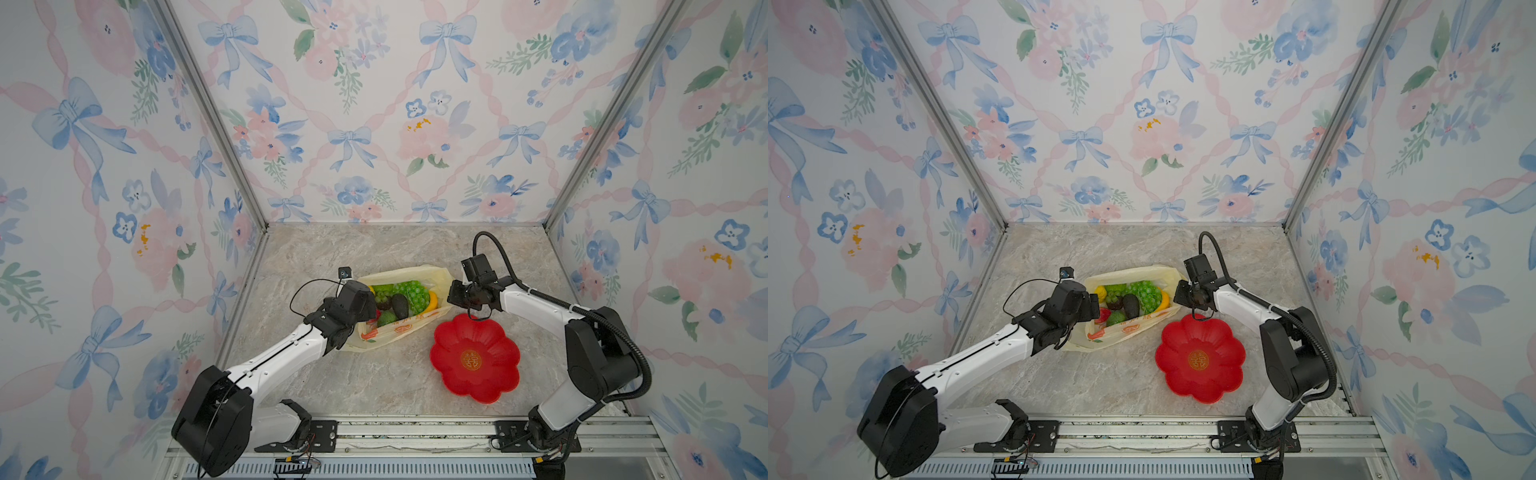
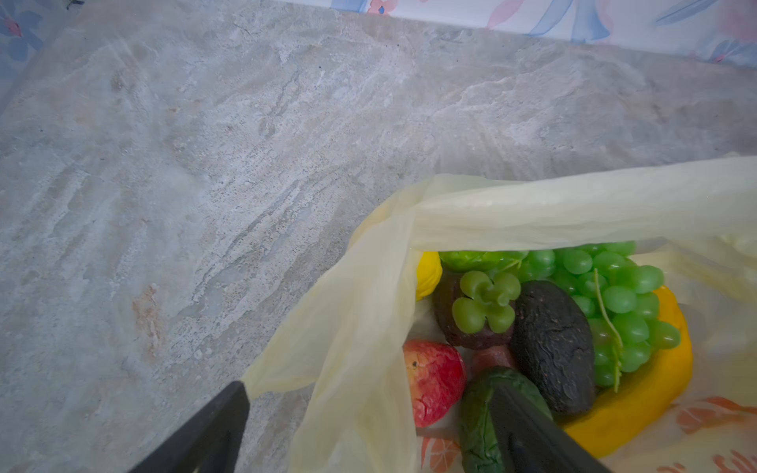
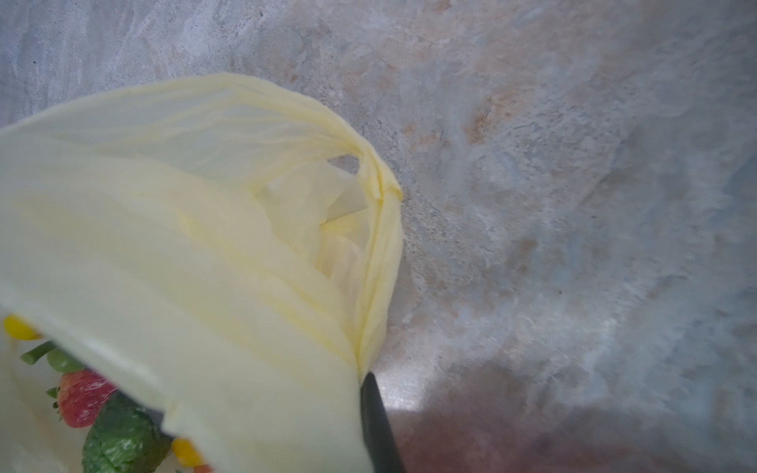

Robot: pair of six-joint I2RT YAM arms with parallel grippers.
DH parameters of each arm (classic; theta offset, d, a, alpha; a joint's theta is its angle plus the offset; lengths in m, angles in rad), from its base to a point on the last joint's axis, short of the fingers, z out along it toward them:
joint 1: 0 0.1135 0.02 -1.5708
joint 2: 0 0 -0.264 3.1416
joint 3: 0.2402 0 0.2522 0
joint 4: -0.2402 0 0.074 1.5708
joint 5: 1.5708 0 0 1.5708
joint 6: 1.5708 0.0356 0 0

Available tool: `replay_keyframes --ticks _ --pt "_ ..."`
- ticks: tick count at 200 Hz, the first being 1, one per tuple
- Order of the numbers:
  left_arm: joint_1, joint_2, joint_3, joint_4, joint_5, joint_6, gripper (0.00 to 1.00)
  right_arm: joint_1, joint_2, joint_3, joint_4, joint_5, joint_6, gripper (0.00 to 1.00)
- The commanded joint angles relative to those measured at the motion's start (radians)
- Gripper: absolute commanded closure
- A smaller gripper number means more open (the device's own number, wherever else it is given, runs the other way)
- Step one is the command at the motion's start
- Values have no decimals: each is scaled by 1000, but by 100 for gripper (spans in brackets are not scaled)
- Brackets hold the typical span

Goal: Take fruits out of the plastic bag
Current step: Move the plastic bag to the center of the table.

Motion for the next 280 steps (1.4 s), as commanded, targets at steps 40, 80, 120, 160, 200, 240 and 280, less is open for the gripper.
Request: replay_keyframes --ticks 40,80,120,160,200,240,280 --pt "86 162 37 -14 41 -24 37 17 38 20 16 -21 -43 98" --pt "133 67 -111 113 144 -39 76 42 104 62 24 -15 -44 98" --pt "156 -69 -246 202 152 -39 86 53 131 99 9 -5 -64 98" --pt "133 -124 -298 280 194 -6 92 91 153 142 -33 11 -94 91" --pt "90 -139 -326 332 156 43 92 148 104 170 -149 151 -114 43" --pt "86 -166 -370 399 154 63 92 228 18 221 -319 349 -157 32" --pt "85 -172 -396 430 158 56 92 333 -35 281 -394 417 -144 28"
